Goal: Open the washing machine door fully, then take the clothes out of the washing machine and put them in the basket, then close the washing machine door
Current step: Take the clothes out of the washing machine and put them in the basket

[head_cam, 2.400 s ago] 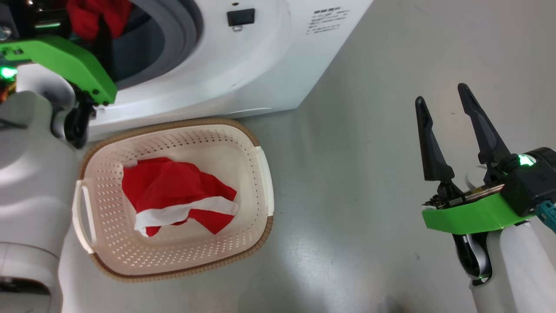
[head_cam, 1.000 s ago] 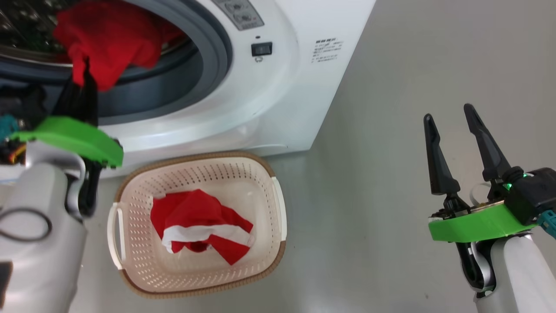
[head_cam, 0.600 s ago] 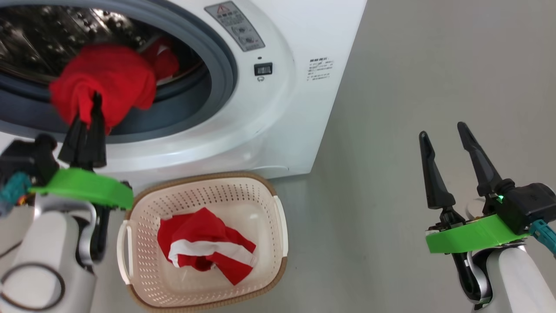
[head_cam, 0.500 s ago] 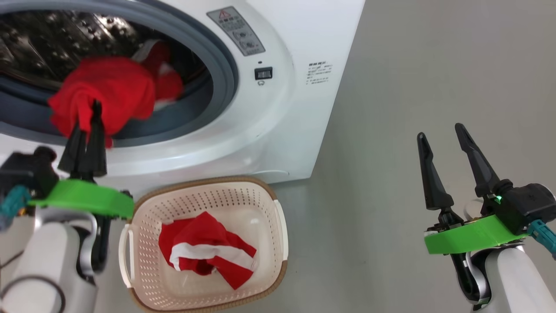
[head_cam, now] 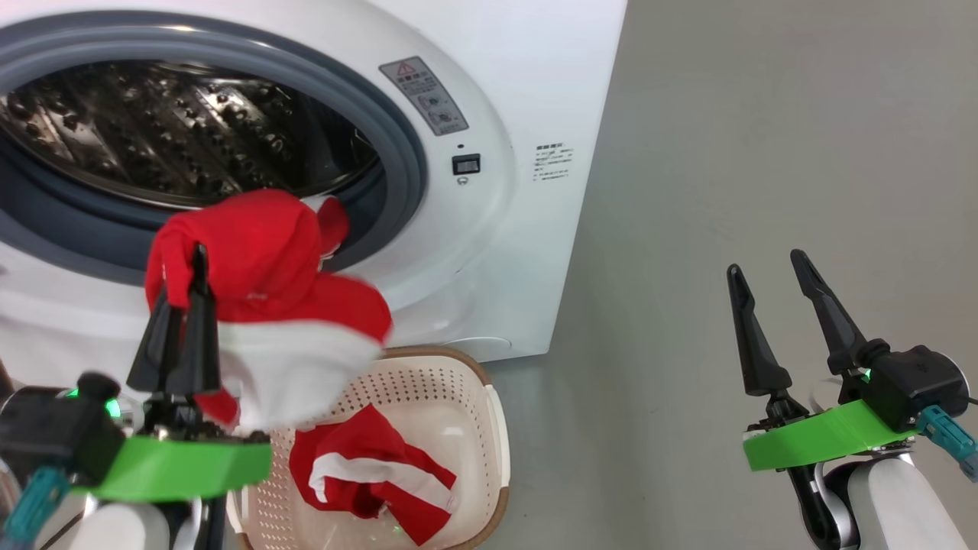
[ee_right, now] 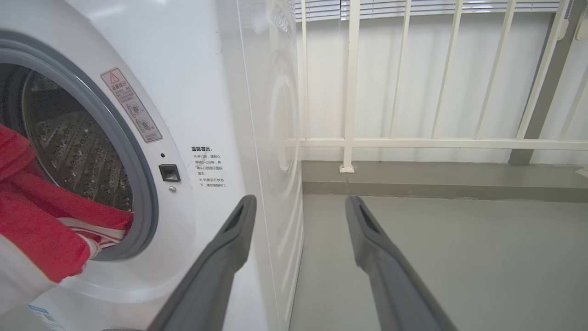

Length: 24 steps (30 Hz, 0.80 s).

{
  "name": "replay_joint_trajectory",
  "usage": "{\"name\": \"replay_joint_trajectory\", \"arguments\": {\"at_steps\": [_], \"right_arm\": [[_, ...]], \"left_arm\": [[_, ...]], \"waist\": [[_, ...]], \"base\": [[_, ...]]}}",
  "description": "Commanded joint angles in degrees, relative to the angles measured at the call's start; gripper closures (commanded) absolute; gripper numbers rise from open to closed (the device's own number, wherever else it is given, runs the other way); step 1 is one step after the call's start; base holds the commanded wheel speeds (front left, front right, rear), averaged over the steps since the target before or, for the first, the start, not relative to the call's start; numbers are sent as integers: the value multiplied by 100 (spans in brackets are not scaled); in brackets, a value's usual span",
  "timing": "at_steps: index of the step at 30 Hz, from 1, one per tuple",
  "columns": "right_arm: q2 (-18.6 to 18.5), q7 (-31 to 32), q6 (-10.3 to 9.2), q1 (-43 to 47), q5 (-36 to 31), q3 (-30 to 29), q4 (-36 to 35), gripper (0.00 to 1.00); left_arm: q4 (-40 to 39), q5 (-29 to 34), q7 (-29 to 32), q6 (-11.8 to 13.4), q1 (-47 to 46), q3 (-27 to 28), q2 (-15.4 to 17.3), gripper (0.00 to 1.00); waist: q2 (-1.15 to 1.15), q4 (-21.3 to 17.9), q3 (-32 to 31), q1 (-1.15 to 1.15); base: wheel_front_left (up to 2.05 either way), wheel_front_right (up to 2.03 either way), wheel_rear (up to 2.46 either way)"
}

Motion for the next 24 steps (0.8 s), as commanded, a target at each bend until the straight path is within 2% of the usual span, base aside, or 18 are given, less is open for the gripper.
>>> {"name": "replay_joint_trajectory", "arguments": {"at_steps": [1, 7, 13, 17, 19, 24], "right_arm": [[-1, -36, 28, -15, 50, 89, -146, 0], [-1, -36, 28, 27, 66, 40, -207, 0], [-1, -36, 28, -26, 41, 49, -239, 0], [-1, -36, 28, -105, 8, 62, -262, 0], [-1, -36, 28, -152, -27, 53, -266, 0], [-1, -36, 28, -253, -54, 45, -286, 0]], "left_arm": [[-373, 87, -44, 72, 30, 256, 101, 100], [-904, 31, -44, 96, 423, 184, -53, 100], [-709, -122, 5, 55, 586, 33, -213, 100], [-151, -233, 40, -35, 502, -66, -293, 100], [381, -372, 222, -91, 316, -158, -392, 100], [1326, -486, 246, -219, -150, -253, -508, 100]], "waist": [[0, 38, -16, 0], [0, 148, 86, 0], [0, 202, 251, 0], [0, 221, 412, 0], [0, 247, 547, 0], [0, 242, 794, 0]], "base": [[0, 0, 0], [0, 0, 0], [0, 0, 0], [0, 0, 0], [0, 0, 0], [0, 0, 0]]}}
